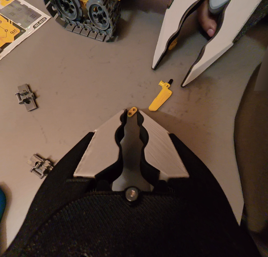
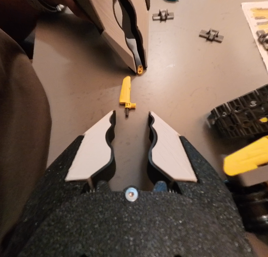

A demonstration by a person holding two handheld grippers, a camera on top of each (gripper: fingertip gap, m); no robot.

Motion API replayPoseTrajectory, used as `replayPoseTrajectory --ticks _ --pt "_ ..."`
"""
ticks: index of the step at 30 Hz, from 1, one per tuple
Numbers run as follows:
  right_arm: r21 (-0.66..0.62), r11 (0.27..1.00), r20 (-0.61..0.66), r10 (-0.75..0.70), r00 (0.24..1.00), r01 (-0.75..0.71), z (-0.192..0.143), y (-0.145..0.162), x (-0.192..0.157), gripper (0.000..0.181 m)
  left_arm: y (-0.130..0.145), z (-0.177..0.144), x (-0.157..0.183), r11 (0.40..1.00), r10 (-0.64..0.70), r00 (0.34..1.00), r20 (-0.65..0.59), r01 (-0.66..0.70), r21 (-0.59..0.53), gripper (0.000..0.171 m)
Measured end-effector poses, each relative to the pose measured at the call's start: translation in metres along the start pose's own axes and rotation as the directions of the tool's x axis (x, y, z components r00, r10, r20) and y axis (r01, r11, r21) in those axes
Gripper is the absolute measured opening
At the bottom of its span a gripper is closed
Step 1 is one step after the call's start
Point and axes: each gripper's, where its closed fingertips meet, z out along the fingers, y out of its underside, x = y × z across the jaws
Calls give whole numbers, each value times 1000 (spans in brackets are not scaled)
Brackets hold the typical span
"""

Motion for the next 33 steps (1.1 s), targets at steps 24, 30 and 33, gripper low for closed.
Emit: replayPoseTrajectory --ticks 24,30,33 --pt "334 936 -105 -78 991 109 -56 -55 -8 42 -6 4 36 975 223 972 -69 -221 34 18" --pt "313 943 -128 -78 989 115 -56 -51 -4 42 -7 1 42 966 255 963 -82 -250 61 3" --pt "310 946 -112 -62 992 94 -55 -49 -4 42 -11 -4 43 966 249 964 -96 -240 95 0"
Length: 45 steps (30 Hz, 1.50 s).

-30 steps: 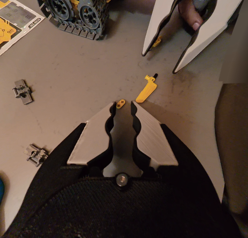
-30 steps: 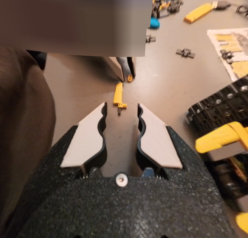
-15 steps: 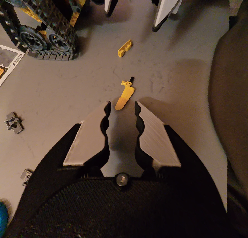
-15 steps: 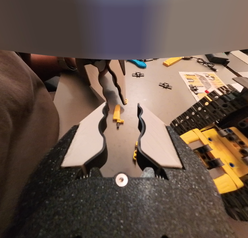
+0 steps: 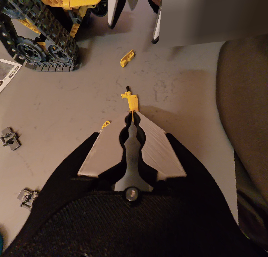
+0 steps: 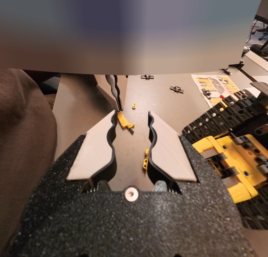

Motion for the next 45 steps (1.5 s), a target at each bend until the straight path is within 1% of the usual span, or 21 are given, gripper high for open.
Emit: replayPoseTrajectory --ticks 5,7,9,16,18,30,33,36,41,45 --pt "-20 1000 0 2 1000 -2 2 4 0 42 -2 -5 -2 999 -29 1000 -12 29 26 1" --pt "-28 1000 -1 -2 1000 2 3 5 0 42 -1 -4 -1 999 -33 999 -21 34 21 14" --pt "-34 999 -3 -6 1000 6 4 6 0 42 1 -2 -2 999 -32 999 -17 32 4 17" --pt "-48 999 6 -5 1000 5 6 9 -2 42 13 8 -1 996 2 1000 12 -1 -94 16" --pt "-54 999 7 -5 1000 5 7 10 -2 42 12 8 -1 996 5 1000 12 -4 -88 9" --pt "-80 997 -7 -7 1000 7 9 15 1 42 4 1 -2 1000 -12 1000 7 12 -26 9" --pt "-110 994 -26 -3 1000 0 10 21 5 42 4 0 -2 1000 -22 1000 -1 22 -18 8" --pt "-165 986 -40 9 999 -16 10 30 8 42 9 -3 -5 999 -20 1000 -1 20 -34 8" --pt "-234 972 -74 -13 997 -5 9 42 14 40 8 -12 7 999 -37 994 -104 37 0 8" --pt "-259 966 -78 -12 997 -9 9 46 15 39 15 -14 7 998 -61 990 -126 57 -28 8"
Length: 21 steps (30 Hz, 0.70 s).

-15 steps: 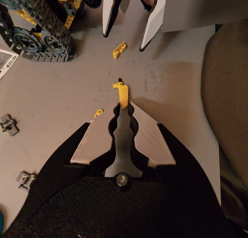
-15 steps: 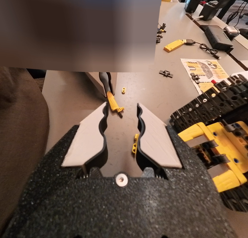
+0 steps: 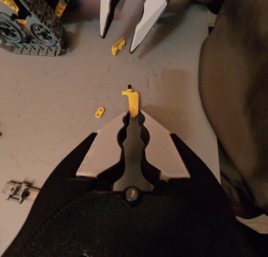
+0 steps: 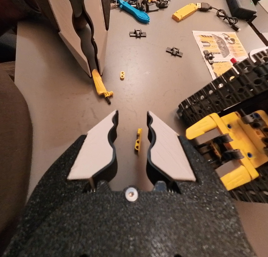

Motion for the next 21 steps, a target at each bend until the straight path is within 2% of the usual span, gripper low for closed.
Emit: replayPoseTrajectory --ticks 21 --pt "-28 999 25 18 1000 -17 4 7 -2 38 20 -15 -12 998 -46 999 24 47 -42 10"
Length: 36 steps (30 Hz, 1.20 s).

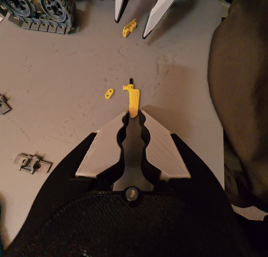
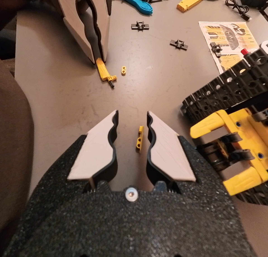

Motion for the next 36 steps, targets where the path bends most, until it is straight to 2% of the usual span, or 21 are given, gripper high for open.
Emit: replayPoseTrajectory --ticks 10,24,29,32,36 --pt "2 1000 25 14 1000 -14 3 1 -2 38 -3 3 -5 1000 -5 999 33 5 -1 26" --pt "-1 1000 36 7 999 -7 6 1 -6 39 -12 18 -2 999 38 997 71 -37 -15 26" --pt "2 1000 32 0 999 0 5 0 -6 38 -22 8 -7 997 -2 997 82 -4 71 25" --pt "7 1000 30 -5 1000 4 4 -1 -7 38 -27 -2 -24 990 -68 987 144 49 132 23" --pt "10 1000 29 -10 1000 10 3 -2 -8 38 -20 -2 -45 993 -93 956 279 68 95 11"
